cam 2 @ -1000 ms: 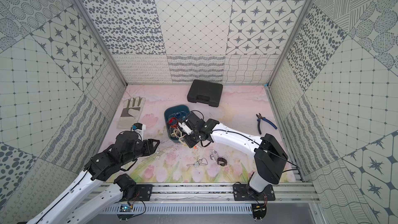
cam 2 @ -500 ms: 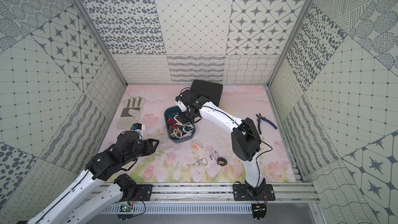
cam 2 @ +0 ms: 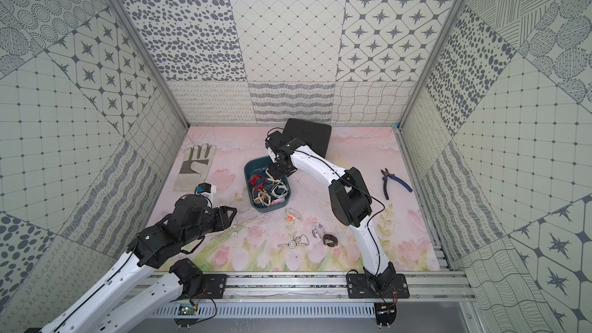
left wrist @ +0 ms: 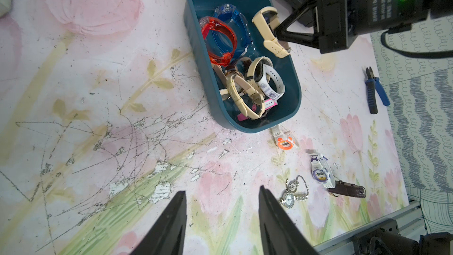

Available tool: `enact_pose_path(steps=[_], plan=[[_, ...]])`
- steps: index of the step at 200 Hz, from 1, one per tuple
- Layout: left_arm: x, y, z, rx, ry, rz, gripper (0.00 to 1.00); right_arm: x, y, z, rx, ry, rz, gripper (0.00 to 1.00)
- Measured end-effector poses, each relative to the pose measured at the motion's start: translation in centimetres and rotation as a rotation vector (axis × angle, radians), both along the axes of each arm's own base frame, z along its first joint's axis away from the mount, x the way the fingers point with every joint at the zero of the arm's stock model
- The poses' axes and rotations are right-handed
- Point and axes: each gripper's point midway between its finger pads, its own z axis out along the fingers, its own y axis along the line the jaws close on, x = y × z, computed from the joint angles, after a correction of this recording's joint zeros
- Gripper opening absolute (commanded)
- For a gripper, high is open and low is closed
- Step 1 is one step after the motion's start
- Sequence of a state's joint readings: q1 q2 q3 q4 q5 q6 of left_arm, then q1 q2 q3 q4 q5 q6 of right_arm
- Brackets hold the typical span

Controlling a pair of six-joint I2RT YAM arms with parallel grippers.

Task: Put the watch into the storage box
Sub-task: Place the watch in the storage box.

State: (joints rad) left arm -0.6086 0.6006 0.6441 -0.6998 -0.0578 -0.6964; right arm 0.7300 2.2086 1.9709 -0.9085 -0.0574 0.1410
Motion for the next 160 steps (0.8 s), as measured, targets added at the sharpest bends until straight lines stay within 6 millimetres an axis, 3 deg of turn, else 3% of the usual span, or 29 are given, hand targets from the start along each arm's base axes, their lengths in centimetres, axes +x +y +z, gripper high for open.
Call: enact_pose_path(steps=[76,120,142,160], plan=[[0.0,0.0,0.0,0.000,-0.001,0.000,0.52,1.0,0.1,-1.5,-0.011,-0.012,-0.012,0.00],[0.0,0.0,0.0,0.000,0.000,0.000,0.52,1.6,0.1,-3.5,-0.037,-0.006,-0.016,0.00],[0.0,0.0,0.0,0.000,0.000,0.000,0.52,1.8,0.1,-3.9,-0.045,-0.013,-0.021,0.03],[0.0,0.0,0.0,0.000,0.001,0.000,0.52,1.9,0.1,-3.8,-0.047,-0.020,-0.018,0.12]])
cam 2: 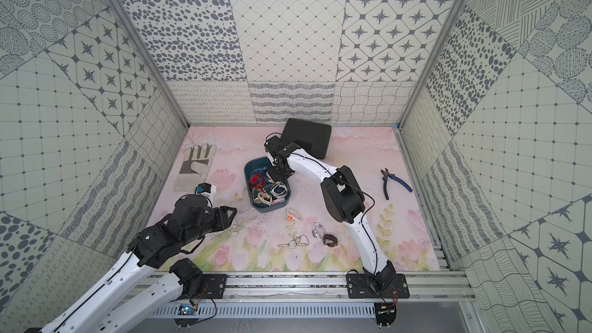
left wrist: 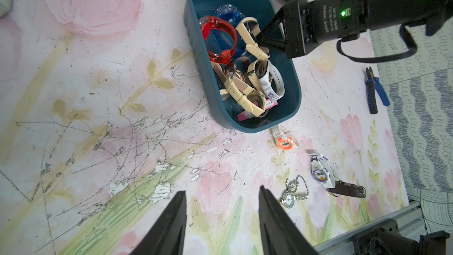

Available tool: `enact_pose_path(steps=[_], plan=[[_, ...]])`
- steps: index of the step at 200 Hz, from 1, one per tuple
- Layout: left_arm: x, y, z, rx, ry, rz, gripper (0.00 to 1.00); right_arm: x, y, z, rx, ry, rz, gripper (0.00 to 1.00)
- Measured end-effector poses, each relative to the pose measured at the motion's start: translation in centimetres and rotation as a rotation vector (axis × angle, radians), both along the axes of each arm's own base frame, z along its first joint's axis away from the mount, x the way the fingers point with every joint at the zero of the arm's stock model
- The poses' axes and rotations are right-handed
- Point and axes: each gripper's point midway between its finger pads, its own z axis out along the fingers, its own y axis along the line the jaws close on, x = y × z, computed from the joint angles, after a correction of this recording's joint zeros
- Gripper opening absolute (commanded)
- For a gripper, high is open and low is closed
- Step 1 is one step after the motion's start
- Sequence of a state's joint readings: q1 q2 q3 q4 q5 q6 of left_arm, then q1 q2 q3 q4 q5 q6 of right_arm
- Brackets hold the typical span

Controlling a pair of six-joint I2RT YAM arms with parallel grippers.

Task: Put the watch into the storage box
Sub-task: Place the watch in the storage box.

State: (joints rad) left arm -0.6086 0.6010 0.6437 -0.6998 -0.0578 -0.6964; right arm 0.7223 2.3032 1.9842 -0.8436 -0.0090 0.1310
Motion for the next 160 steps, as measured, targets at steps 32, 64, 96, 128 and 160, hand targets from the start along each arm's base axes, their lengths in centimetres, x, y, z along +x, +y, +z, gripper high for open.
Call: enact_pose_path(steps=[32,64,96,128,160], plan=[[0.0,0.0,0.0,0.001,0.002,0.000,0.52,0.2,0.3,0.1,0.007,-0.014,0.012,0.34],[0.0,0.0,-0.1,0.004,0.005,-0.001,0.52,0.4,0.5,0.4,0.019,-0.032,0.009,0.39],[0.0,-0.1,-0.4,0.008,0.016,-0.003,0.52,0.2,0.2,1.2,0.030,-0.044,0.007,0.39],[0.0,-0.2,-0.5,0.009,0.022,-0.006,0.52,-0.2,-0.2,3.2,0.054,-0.071,0.006,0.40],[0.0,-0.4,-0.6,0.006,0.033,-0.016,0.52,-0.9,-0.7,5.9,0.100,-0.108,0.004,0.40]])
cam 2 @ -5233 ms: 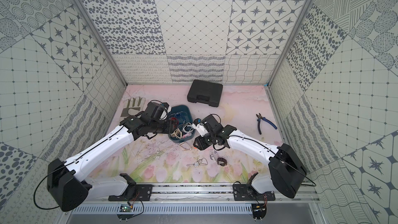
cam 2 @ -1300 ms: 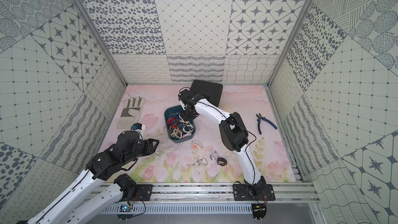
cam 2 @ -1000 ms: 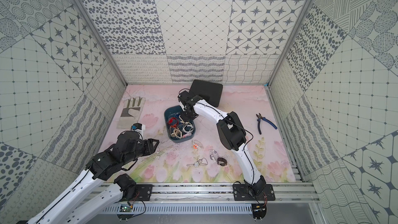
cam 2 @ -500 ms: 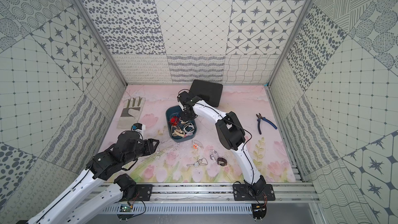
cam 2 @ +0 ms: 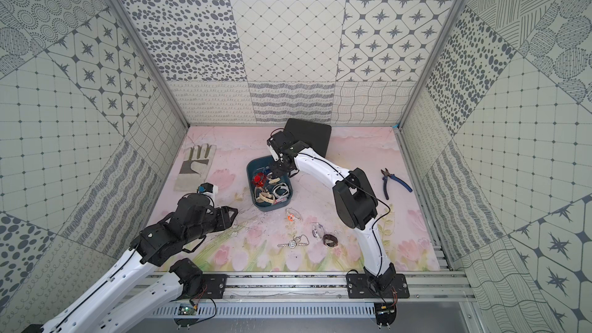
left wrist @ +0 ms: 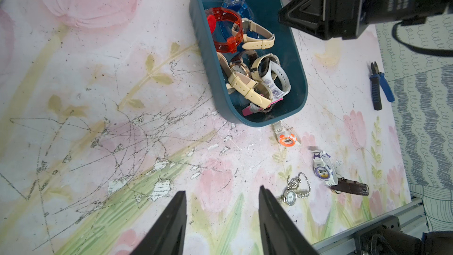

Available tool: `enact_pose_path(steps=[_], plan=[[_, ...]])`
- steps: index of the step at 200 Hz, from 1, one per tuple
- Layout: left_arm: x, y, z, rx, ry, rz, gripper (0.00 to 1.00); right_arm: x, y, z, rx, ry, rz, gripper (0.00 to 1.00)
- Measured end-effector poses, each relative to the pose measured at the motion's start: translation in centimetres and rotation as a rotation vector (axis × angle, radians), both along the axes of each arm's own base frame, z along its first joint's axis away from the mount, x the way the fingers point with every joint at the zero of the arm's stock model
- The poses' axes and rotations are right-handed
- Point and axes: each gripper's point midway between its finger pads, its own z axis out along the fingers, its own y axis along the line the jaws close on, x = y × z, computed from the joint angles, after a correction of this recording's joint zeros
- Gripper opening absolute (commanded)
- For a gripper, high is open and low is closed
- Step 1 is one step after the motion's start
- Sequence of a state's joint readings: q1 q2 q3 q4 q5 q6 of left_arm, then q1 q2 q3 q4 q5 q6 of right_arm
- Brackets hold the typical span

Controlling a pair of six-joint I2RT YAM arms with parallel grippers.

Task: Put the watch into the storage box
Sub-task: Place the watch in the storage box, then pick up the watch at the center of the board.

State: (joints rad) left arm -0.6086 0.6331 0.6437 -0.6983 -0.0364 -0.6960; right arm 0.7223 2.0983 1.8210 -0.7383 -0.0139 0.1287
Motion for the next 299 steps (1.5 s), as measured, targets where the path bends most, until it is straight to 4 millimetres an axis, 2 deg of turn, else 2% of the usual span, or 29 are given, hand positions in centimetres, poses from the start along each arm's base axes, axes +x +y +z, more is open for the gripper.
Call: enact_pose_path(steps=[26,49,67,85,106,118,148,171,197,228,255,299], plan=[[-0.2,-1.0,-0.6,-0.002,0.032,-0.038,0.53,-0.9,-0.8,2.0,0.038,-0.025,-0.014,0.40],[-0.8,-3.4,-1.1,0.018,0.068,-0.134,0.53,-2.0,-2.3,3.8,0.066,-0.046,-0.032,0.40],[-1.6,-5.7,-1.5,0.038,0.093,-0.219,0.53,-2.8,-4.5,4.9,0.087,-0.057,-0.069,0.41],[-2.6,-7.8,-2.3,0.060,0.128,-0.288,0.53,-3.1,-7.9,5.5,0.100,-0.066,-0.130,0.41],[-3.5,-10.3,-3.4,0.093,0.169,-0.352,0.53,-3.7,-11.7,4.9,0.106,-0.059,-0.203,0.41],[-4.0,-12.0,-4.1,0.114,0.193,-0.388,0.52,-4.5,-13.2,4.2,0.101,-0.047,-0.227,0.41],[-4.5,-16.1,-5.6,0.149,0.228,-0.442,0.51,-7.7,-14.0,2.5,0.112,0.003,-0.201,0.41],[-4.8,-18.2,-6.8,0.161,0.245,-0.463,0.51,-10.0,-14.6,1.7,0.126,0.033,-0.178,0.41],[-5.2,-19.6,-7.9,0.174,0.257,-0.484,0.50,-11.7,-15.6,1.2,0.124,0.040,-0.181,0.41],[-5.8,-20.4,-9.0,0.194,0.274,-0.508,0.50,-12.4,-16.0,1.4,0.133,0.034,-0.187,0.41],[-6.3,-20.0,-9.6,0.216,0.285,-0.527,0.49,-12.4,-16.0,1.4,0.137,0.035,-0.191,0.41],[-7.0,-18.2,-10.4,0.292,0.293,-0.564,0.53,-12.5,-16.0,1.1,0.139,0.041,-0.194,0.42]])
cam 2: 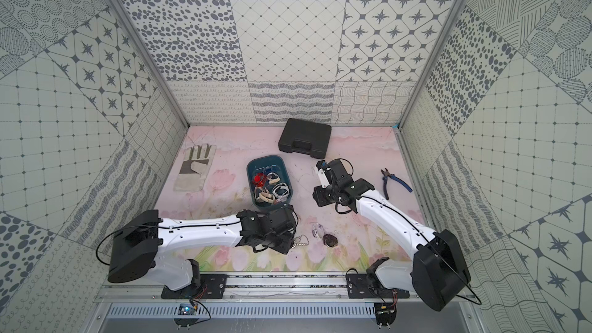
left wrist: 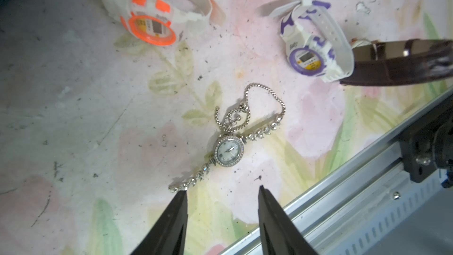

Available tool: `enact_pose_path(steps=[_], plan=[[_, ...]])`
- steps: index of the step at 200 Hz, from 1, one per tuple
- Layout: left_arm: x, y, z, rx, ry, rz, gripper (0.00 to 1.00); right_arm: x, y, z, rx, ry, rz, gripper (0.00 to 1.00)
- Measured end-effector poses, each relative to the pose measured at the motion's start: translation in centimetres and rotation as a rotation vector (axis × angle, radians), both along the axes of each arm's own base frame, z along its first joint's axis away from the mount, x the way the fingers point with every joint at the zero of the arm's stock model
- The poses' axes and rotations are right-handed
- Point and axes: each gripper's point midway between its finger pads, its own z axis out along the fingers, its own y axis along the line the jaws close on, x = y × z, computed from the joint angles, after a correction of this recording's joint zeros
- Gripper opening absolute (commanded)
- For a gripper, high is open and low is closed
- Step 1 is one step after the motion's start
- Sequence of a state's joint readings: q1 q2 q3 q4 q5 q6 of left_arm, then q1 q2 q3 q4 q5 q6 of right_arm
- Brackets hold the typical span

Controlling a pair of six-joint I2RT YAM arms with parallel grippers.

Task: Put the watch into the storage box
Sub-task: Pick up the watch at the center of the board.

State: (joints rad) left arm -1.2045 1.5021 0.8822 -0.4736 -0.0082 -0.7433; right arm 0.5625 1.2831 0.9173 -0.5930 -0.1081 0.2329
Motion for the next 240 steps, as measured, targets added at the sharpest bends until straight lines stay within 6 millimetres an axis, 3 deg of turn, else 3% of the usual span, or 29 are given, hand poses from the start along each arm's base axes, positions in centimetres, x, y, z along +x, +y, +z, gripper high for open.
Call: enact_pose_path(steps=[96,184,240], plan=[[0.5,2.8,-2.4,0.112,0.005,-0.073,0.57,0.1,0.1,0.1,0.005,-0.003,-0.003,0.42],[-0.2,2.7,-3.5,0.127,0.050,-0.175,0.58,0.1,0.0,0.1,0.004,-0.004,-0.004,0.42],[0.4,2.1,-3.7,0.130,0.047,-0.206,0.55,0.1,0.0,0.0,0.003,-0.004,-0.005,0.42]])
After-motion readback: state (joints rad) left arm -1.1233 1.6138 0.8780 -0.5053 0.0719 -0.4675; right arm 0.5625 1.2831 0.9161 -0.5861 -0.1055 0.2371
